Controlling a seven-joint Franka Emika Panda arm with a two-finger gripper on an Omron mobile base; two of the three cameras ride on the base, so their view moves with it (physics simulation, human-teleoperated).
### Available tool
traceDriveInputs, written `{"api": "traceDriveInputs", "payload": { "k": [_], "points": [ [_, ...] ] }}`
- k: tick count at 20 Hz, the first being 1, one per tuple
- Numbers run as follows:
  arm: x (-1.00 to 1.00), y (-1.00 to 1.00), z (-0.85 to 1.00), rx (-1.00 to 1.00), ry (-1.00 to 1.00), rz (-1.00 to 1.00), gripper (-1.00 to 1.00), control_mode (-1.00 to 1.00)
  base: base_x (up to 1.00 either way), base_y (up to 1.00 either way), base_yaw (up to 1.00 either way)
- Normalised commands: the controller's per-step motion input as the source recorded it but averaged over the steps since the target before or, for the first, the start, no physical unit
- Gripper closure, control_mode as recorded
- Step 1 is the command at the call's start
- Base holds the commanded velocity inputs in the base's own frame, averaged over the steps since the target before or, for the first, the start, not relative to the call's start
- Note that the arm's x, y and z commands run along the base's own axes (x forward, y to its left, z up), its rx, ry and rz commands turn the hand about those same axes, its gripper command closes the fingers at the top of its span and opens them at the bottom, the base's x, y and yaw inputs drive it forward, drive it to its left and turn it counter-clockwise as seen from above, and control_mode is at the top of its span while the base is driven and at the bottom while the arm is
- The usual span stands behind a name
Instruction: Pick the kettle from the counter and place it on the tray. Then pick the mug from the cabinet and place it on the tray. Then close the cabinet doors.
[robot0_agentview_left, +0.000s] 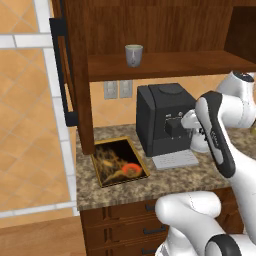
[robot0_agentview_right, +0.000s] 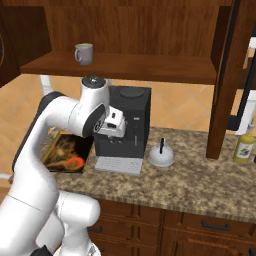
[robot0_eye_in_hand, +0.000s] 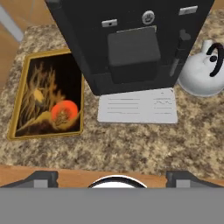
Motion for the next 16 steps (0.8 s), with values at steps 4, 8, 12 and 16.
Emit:
{"api": "traceDriveInputs", "payload": {
  "k": [4,8,12,16],
  "points": [
    [-0.16,-0.64,-0.17,0.01,-0.02,0.0,-1.0,-1.0,0.0,0.0,0.0],
    [0.13,-0.53,-0.13,0.0,0.0,0.0,-1.0,-1.0,0.0,0.0,0.0],
    [0.26,-0.5,-0.09,0.0,0.0,0.0,-1.0,-1.0,0.0,0.0,0.0],
    [0.34,-0.45,-0.09,0.0,0.0,0.0,-1.0,-1.0,0.0,0.0,0.0]
  ]
}}
